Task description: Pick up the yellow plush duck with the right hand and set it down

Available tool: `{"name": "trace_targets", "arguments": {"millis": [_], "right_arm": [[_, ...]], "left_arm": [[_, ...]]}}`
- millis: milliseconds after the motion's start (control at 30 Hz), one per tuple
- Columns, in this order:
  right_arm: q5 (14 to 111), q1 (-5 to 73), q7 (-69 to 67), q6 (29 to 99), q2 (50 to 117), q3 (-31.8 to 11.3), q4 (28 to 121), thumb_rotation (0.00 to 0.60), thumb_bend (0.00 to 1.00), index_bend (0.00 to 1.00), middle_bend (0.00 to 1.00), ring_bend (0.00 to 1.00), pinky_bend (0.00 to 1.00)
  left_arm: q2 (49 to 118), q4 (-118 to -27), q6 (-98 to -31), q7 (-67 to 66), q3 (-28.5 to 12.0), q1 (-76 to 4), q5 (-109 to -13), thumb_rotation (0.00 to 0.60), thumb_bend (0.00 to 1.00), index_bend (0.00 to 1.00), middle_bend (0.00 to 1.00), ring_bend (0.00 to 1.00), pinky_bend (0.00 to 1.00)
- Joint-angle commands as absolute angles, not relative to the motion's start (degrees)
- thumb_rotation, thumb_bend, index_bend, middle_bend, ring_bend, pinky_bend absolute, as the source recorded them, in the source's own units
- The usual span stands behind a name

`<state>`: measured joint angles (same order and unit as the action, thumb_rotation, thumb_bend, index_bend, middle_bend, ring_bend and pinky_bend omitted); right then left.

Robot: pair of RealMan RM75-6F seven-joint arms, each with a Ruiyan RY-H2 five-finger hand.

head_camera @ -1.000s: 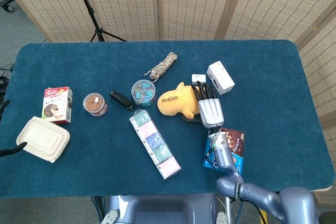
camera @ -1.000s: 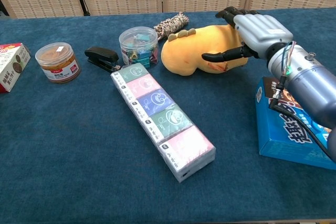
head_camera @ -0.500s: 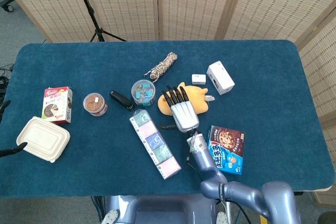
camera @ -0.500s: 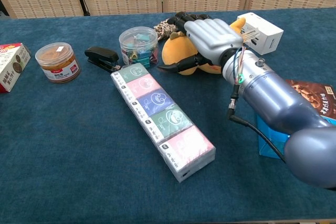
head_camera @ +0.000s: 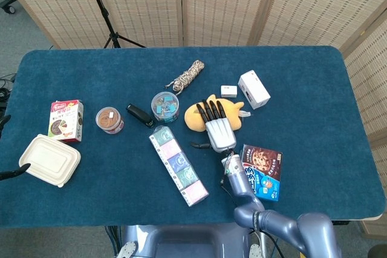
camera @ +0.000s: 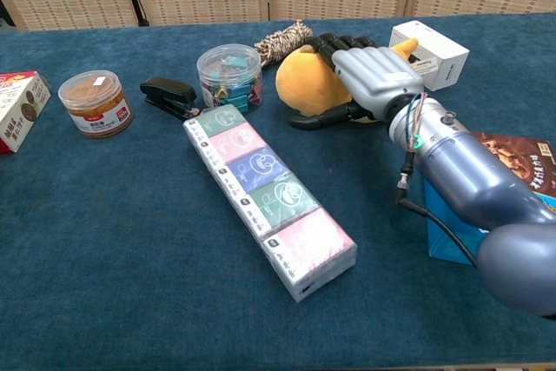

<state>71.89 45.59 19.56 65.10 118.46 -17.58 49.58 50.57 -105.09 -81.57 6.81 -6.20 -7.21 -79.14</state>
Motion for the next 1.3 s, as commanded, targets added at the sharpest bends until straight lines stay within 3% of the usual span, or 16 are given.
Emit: {"name": "trace_targets", "arguments": {"millis": [33, 1300], "right_arm": [[71.50, 44.73, 19.29, 65.44, 117.61, -17.66, 50.17, 0.193, 0.00, 0.00, 0.00, 0.00, 0.00], [67.98, 40.17, 16.56, 67.53, 112.01, -20.20, 53.19, 0.200, 0.00, 0.00, 0.00, 0.00, 0.00]], "left_arm": [[50.69, -105.27, -81.71, 6.43, -6.13, -7.18, -79.26, 0.600, 0.00, 0.00, 0.00, 0.00, 0.00], [50.76, -105.46, -81.70, 5.93, -6.06, -7.17, -79.20, 0.600, 0.00, 0.00, 0.00, 0.00, 0.00]]}}
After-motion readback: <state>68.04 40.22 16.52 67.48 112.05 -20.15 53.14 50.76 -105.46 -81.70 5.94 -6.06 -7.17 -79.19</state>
